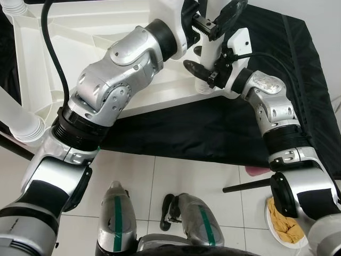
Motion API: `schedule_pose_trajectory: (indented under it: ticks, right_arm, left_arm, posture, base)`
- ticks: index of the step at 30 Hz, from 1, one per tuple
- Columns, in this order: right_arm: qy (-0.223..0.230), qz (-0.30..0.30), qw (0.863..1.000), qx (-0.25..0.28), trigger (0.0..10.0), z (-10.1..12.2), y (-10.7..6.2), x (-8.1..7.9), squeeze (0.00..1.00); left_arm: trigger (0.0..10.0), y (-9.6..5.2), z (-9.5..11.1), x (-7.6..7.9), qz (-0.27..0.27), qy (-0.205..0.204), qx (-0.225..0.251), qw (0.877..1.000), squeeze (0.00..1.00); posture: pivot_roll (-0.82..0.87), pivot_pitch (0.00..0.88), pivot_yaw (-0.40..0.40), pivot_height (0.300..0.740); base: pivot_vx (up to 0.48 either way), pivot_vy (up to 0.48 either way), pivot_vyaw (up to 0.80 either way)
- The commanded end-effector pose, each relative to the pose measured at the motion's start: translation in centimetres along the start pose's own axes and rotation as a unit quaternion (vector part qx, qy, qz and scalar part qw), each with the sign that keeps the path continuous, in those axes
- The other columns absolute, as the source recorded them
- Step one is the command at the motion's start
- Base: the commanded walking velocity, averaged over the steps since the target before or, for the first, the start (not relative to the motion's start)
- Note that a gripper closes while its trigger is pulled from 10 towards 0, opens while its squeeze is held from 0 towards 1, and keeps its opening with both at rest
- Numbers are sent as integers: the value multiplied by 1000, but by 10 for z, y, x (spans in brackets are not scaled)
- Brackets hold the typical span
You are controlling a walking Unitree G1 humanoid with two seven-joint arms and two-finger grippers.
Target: Building children table
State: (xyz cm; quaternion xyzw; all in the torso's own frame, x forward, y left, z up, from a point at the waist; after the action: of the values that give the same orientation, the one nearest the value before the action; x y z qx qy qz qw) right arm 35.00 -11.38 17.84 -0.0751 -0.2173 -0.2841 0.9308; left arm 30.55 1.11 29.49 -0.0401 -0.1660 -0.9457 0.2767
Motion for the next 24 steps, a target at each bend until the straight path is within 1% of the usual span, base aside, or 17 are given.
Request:
schedule_pose_trajectory:
  ticks: [1, 7, 8, 10, 11, 19, 22, 24]
  right_arm:
    - [-17, 19, 1000, -6, 10000, -2, -4, -3, 0]
    - [-23, 33, 999, -7, 10000, -5, -5, -8, 0]
    - [-24, 32, 999, -7, 10000, -5, -5, -8, 0]
    - [-25, 31, 999, -7, 10000, -5, -5, -8, 0]
    - [-25, 28, 999, -8, 10000, -6, -6, -7, 0]
    - [-26, 12, 1000, -8, 10000, -6, -7, -3, 0]
    - [-14, -18, 1000, -5, 10000, -5, -6, 3, 0]
    - [-6, -24, 1000, -7, 10000, -6, -6, 5, 0]
  left_arm:
    - [10000, -5, -6, 38, -283, -6, -58, 957, 0]
    - [10000, -4, -4, 42, -296, -20, -62, 953, 0]
    - [3333, -4, -4, 43, -301, -26, -63, 951, 0]
    - [3333, -4, -4, 44, -304, -30, -64, 950, 0]
    - [0, -5, -4, 44, -306, -37, -64, 949, 0]
    - [0, -8, -3, 43, -310, -50, -61, 948, 0]
    - [0, -9, -2, 42, -307, -55, -56, 948, 0]
    - [0, -9, -1, 41, -305, -55, -54, 949, 0]
  posture:
    - [146, 5, -116, 740]
    - [141, 15, -107, 740]
    - [139, 17, -104, 740]
    - [137, 17, -104, 740]
    - [136, 17, -104, 740]
    - [134, 20, -107, 740]
    - [137, 17, -112, 740]
    - [139, 16, -115, 740]
  base:
    - [0, 0, 0]
    - [0, 0, 0]
    - [0, 0, 0]
    - [0, 0, 0]
    - [0, 0, 0]
    - [0, 0, 0]
    - [0, 0, 0]
    - [0, 0, 0]
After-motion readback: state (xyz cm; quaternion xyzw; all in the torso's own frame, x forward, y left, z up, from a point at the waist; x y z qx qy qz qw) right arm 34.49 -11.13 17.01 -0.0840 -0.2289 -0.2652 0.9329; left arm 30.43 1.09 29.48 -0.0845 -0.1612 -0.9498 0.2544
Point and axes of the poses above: a point about 5 cm out from each wrist's last joint towards the gripper, its own y axis pointing out of the wrist towards the gripper, its own z axis along the axis of the wrist's last joint, x = y × z, the point moved 1 cm from there along y, pointing out of the wrist towards the gripper, and after that the axes turned 11 degrees about -y, right-handed, at the moved point
